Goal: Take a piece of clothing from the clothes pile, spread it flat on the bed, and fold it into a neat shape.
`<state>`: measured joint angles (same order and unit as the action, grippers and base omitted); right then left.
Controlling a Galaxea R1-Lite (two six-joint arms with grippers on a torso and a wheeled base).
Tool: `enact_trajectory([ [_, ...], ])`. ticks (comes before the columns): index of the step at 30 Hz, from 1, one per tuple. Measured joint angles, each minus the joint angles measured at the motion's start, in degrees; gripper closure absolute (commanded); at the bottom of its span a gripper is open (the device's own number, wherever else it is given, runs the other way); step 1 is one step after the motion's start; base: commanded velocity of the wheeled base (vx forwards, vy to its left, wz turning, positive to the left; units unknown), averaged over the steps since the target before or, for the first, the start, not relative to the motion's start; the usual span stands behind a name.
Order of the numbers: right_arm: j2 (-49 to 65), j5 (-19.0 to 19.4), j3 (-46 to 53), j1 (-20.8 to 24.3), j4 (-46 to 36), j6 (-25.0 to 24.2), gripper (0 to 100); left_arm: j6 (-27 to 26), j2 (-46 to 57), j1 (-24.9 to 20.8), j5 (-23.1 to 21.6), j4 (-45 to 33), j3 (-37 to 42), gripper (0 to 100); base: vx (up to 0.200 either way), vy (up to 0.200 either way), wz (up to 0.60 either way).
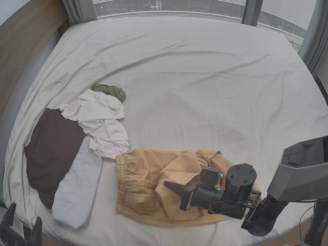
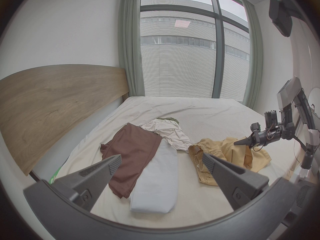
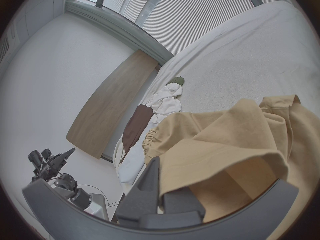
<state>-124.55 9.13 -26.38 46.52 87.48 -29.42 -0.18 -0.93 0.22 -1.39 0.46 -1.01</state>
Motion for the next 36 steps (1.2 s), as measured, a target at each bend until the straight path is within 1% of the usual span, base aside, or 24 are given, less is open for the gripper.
enact_trajectory([
  [4, 1.1, 0.7, 2.1, -0.6, 0.4, 0.0, 100, -0.1, -0.3, -0.1, -0.6, 2.2, -2.3, 0, 0.0, 0.0, 0.0],
  [9, 3.5, 2.4, 4.0, -1.9, 0.5, 0.1, 100, 0.5, -4.8, -2.1, -1.4, 3.3, -12.5, 0, 0.0, 0.0, 0.0],
  [12, 5.9, 3.9, 5.3, -3.0, 0.5, 0.2, 100, 3.8, -10.0, -4.7, -3.6, 3.7, -18.2, 0, 0.0, 0.0, 0.0],
  [15, 9.0, 6.3, 7.1, -4.9, 0.7, 0.2, 100, 10.7, -18.2, -7.3, -8.4, 5.1, -22.9, 0, 0.0, 0.0, 0.0],
  [17, 10.6, 7.4, 8.0, -5.9, 0.7, 0.2, 100, 13.7, -23.1, -8.3, -10.9, 6.6, -24.6, 0, 0.0, 0.0, 0.0],
  [20, 12.5, 8.6, 9.1, -7.2, 0.7, 0.2, 100, 16.3, -29.7, -9.8, -14.3, 9.7, -26.2, 0, 0.0, 0.0, 0.0],
  [23, 14.4, 10.2, 10.5, -8.9, 0.7, 0.2, 100, 18.5, -37.0, -11.6, -19.5, 13.8, -26.9, 0, 0.0, 0.0, 0.0],
  [25, 14.9, 10.5, 10.8, -9.3, 0.7, 0.2, 100, 18.8, -38.4, -12.0, -20.7, 14.6, -26.9, 0, 0.0, 0.0, 0.0],
  [26, 15.7, 11.2, 11.4, -10.1, 0.7, 0.2, 100, 19.6, -41.4, -12.6, -23.5, 16.6, -26.7, 0, 0.0, 0.0, 0.0],
  [28, 16.7, 12.0, 12.0, -11.1, 0.7, 0.2, 100, 20.3, -45.0, -13.3, -26.7, 18.9, -26.2, 0, 0.0, 0.0, 0.0],
  [29, 17.8, 13.7, 12.7, -13.0, 0.7, 0.2, 100, 20.8, -48.9, -13.7, -30.0, 21.7, -25.1, 0, 0.0, 0.0, 0.0],
  [32, 18.9, 15.4, 13.2, -15.2, 0.7, 0.1, 100, 21.2, -53.2, -13.5, -32.4, 23.6, -23.6, 0, 0.0, 0.0, 0.0],
  [34, 19.5, 15.8, 13.6, -16.8, 0.8, 0.1, 100, 21.2, -55.8, -12.8, -33.7, 24.7, -22.9, 0, 0.0, 0.0, 0.0],
  [36, 19.8, 16.5, 13.8, -18.1, 0.7, 0.1, 100, 21.2, -58.4, -12.1, -34.3, 25.8, -22.4, 0, 0.0, 0.0, 0.0],
])
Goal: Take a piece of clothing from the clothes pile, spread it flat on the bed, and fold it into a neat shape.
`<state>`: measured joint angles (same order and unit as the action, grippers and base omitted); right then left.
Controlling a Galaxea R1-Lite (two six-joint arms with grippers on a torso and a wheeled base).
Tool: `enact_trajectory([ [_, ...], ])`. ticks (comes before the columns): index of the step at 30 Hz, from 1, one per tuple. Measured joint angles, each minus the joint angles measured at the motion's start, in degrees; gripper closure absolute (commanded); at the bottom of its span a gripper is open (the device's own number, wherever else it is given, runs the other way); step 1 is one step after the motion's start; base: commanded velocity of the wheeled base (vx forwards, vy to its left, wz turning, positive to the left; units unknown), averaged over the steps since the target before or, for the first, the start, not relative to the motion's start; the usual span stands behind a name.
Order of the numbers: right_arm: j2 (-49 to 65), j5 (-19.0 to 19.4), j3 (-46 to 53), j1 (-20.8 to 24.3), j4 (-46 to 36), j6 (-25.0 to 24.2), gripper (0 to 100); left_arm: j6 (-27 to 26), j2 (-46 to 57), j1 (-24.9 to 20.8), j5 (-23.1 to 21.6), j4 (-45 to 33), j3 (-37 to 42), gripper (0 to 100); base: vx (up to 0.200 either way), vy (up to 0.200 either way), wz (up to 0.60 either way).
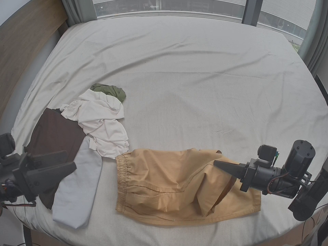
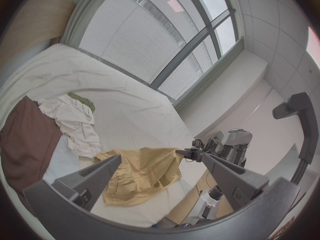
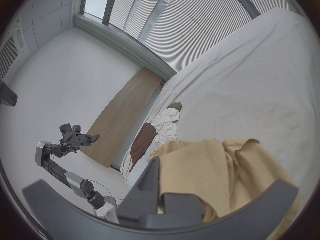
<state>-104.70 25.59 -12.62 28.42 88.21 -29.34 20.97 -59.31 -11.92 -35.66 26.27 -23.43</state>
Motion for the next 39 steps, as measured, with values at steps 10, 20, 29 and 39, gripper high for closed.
enact_trajectory([
  [10, 0.3, 2.4, -0.7, -3.5, 0.0, -0.2, 100, -0.5, -10.8, 3.5, -2.1, 7.3, 3.9, 0, 0.0, 0.0, 0.0],
  [20, 0.3, 2.8, -1.9, -6.6, 0.0, -0.3, 100, -0.6, -17.4, 3.9, -4.7, 10.0, 7.9, 0, 0.0, 0.0, 0.0],
  [29, 0.1, 2.6, -2.0, -6.8, 0.0, -0.4, 100, -0.8, -20.7, 1.6, -5.1, 10.1, 9.2, 0, 0.0, 0.0, 0.0],
  [39, 0.0, 2.6, -2.0, -6.6, 0.0, -0.4, 100, -0.9, -25.1, 0.2, -5.1, 11.9, 9.4, 0, 0.0, 0.0, 0.0],
])
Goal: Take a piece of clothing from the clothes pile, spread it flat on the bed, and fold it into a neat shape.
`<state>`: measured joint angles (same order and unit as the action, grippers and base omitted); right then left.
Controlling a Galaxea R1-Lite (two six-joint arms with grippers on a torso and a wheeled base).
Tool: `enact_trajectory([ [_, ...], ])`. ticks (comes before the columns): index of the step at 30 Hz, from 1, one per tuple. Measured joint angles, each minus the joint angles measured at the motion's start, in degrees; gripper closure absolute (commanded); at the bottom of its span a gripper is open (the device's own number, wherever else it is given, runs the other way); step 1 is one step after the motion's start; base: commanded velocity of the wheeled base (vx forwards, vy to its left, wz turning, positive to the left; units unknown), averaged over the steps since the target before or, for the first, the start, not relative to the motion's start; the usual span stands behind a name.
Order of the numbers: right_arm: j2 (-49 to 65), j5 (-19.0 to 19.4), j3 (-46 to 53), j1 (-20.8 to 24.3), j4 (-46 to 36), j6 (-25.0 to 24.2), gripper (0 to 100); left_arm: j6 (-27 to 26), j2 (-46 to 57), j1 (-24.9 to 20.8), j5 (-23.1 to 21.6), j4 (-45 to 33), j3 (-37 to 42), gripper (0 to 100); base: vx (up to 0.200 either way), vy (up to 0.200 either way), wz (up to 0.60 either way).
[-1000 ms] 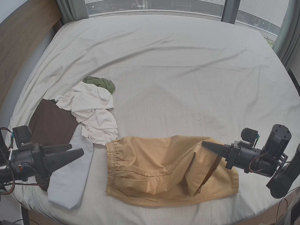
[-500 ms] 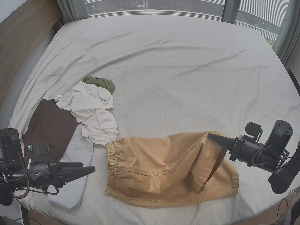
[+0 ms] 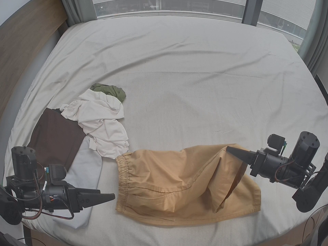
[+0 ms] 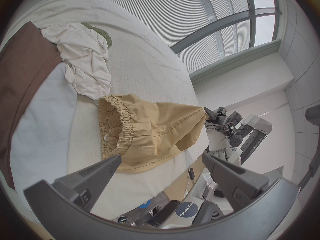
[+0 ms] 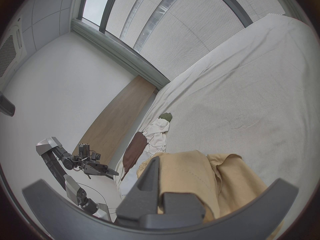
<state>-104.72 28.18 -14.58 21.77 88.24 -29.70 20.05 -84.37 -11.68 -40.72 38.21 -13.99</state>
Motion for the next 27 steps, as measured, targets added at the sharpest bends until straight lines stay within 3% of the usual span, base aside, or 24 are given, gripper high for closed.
enact_trajectory([
  [8, -0.1, 0.0, 0.0, 0.0, 0.0, 0.0, 100, -0.2, -5.6, -0.5, 0.3, 10.4, 1.4, 0, 0.0, 0.0, 0.0],
  [20, -0.9, 0.0, 0.0, 0.1, 0.0, 0.0, 100, -3.0, -23.3, -1.5, 2.6, 45.1, 8.7, 0, 0.0, 0.0, 0.0],
  [27, -1.1, 0.0, 0.1, 0.0, 0.0, 0.0, 100, -3.9, -33.1, -1.9, 3.9, 50.6, 11.5, 0, 0.0, 0.0, 0.0],
])
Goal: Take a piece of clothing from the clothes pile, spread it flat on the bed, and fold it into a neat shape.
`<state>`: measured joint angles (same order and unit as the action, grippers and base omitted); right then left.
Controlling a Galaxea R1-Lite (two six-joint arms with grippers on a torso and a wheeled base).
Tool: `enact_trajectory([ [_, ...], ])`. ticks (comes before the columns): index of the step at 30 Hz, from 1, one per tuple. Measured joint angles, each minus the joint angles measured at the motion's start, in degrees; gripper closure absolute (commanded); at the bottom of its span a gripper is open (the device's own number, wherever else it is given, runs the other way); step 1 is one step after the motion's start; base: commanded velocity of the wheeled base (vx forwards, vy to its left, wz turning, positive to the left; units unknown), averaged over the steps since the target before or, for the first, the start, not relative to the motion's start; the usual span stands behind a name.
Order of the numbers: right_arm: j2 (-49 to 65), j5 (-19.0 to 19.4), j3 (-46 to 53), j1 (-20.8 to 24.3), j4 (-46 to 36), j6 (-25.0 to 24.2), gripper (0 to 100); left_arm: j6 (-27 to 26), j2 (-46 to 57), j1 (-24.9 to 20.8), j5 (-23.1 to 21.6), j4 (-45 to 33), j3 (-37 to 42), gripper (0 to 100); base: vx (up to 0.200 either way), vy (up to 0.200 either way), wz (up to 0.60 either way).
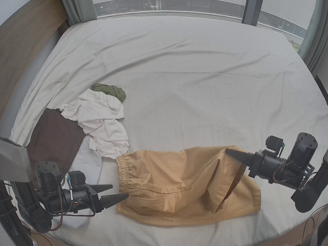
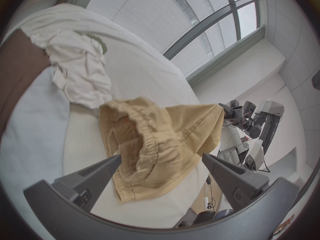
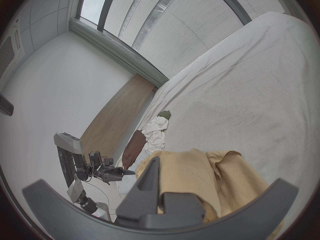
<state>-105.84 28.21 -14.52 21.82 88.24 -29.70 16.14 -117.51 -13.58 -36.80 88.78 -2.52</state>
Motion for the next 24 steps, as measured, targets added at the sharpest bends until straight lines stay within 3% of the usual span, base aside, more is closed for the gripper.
enact_trajectory([
  [24, -0.1, 0.0, 0.0, 0.0, 0.0, 0.0, 100, 0.0, -4.1, -4.3, 0.2, 0.1, -6.3, 0, 0.0, 0.0, 0.0],
])
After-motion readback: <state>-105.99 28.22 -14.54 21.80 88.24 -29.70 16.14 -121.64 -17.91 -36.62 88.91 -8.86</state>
